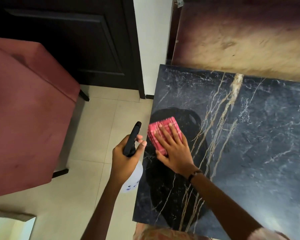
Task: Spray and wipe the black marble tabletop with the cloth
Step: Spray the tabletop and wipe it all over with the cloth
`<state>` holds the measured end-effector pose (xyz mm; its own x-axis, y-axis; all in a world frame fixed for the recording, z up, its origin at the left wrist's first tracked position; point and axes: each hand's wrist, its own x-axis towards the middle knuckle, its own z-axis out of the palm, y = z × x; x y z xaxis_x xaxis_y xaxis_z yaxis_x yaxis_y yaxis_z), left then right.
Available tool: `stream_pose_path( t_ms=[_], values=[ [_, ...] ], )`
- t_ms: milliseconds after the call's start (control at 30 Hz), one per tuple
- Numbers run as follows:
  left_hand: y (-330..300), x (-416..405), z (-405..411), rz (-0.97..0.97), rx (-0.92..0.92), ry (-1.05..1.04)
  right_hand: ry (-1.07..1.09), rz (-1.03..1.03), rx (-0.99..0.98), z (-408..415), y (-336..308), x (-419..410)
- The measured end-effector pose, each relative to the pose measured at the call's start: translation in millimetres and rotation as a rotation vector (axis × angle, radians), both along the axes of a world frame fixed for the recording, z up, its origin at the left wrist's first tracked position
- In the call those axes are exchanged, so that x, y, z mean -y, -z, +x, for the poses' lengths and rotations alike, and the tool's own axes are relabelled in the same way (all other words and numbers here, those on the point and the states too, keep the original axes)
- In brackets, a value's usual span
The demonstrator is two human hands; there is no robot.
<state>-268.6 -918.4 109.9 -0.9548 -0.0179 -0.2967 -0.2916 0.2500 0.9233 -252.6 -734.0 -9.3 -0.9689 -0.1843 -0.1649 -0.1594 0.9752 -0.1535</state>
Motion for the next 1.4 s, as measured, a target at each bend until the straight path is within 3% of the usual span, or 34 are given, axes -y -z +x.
stream_pose_path(
  t_ms=[133,333,467,600,733,867,1033,1167,1300,1400],
  values=[
    [-2,-9,-15,0.023,0.012,-0.004,0.087,0.022,-0.04,15,-2,-70],
    [-1,-10,-34,0.009,0.016,0.015,0.376,-0.004,-0.005,-97,-13,-60],
    [6,-9,-51,-0.003,-0.006,0.037,0.155,0.004,-0.015,-104,-4,-17],
    [6,-16,-67,0.013,0.004,0.021,-0.027,0.043,-0.056,-52,7,-57],
    [4,-22,-81,0.012,-0.015,0.042,0.219,0.023,-0.056,-77,-1,-109],
    [5,-26,-95,0.023,-0.021,0.045,0.405,-0.031,-0.025,-163,-9,-88],
    [5,-37,-112,0.047,-0.043,0.039,0.168,-0.034,-0.052,-170,-1,-34],
    [3,-45,-122,0.04,-0.055,0.046,0.035,0.008,-0.118,-117,12,-71],
    [-2,-46,-124,0.045,-0.052,0.046,0.276,-0.004,-0.1,-152,3,-119],
    [-2,-45,-125,0.062,-0.05,0.012,0.41,-0.021,-0.071,-201,-3,-106]
  ],
)
